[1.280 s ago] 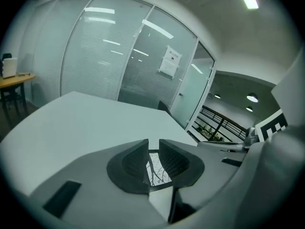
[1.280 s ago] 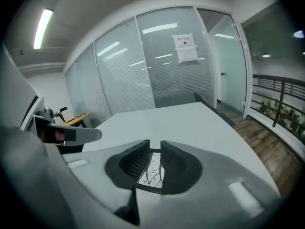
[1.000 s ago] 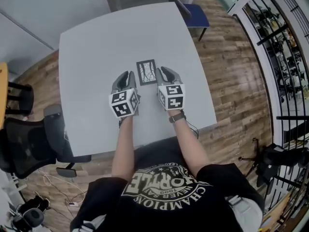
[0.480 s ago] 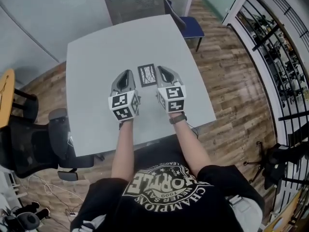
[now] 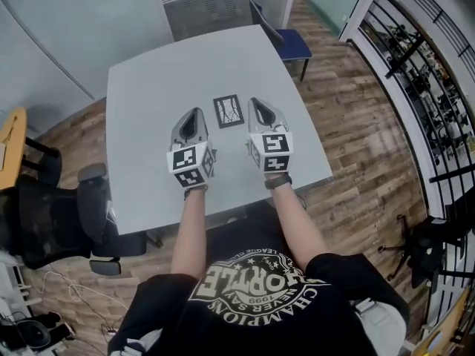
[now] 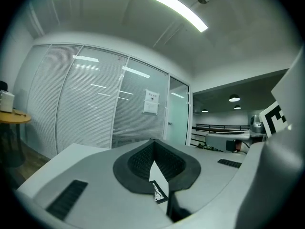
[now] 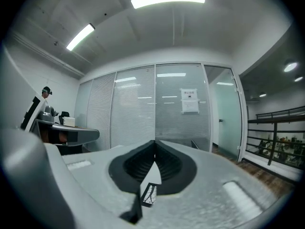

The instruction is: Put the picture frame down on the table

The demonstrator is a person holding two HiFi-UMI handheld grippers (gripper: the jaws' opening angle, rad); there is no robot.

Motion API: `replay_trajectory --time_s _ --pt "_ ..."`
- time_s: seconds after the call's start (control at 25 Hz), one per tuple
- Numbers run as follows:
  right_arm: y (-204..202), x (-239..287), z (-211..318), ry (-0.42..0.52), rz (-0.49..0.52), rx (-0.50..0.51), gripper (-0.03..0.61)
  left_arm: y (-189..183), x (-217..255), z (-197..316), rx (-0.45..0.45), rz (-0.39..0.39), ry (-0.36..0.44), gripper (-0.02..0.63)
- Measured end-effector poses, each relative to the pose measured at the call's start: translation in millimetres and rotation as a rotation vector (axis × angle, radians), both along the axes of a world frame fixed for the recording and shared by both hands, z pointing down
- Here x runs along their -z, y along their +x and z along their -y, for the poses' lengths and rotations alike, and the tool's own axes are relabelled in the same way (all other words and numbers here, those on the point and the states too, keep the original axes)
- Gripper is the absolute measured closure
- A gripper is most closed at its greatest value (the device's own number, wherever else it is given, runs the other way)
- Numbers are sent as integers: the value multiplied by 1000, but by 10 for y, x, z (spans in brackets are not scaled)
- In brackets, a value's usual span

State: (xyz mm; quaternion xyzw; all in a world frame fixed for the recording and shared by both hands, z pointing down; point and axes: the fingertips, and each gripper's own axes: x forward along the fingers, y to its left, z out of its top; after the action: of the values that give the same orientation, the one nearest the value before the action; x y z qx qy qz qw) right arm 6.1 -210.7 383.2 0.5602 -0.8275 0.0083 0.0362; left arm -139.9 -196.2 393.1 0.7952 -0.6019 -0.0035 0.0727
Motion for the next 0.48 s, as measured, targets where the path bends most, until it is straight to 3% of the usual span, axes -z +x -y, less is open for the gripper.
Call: replay_trajectory --time_s 0.48 --pt "-63 -35 -186 6 2 -26 580 -118 -17 -183 -9 26 -1 607"
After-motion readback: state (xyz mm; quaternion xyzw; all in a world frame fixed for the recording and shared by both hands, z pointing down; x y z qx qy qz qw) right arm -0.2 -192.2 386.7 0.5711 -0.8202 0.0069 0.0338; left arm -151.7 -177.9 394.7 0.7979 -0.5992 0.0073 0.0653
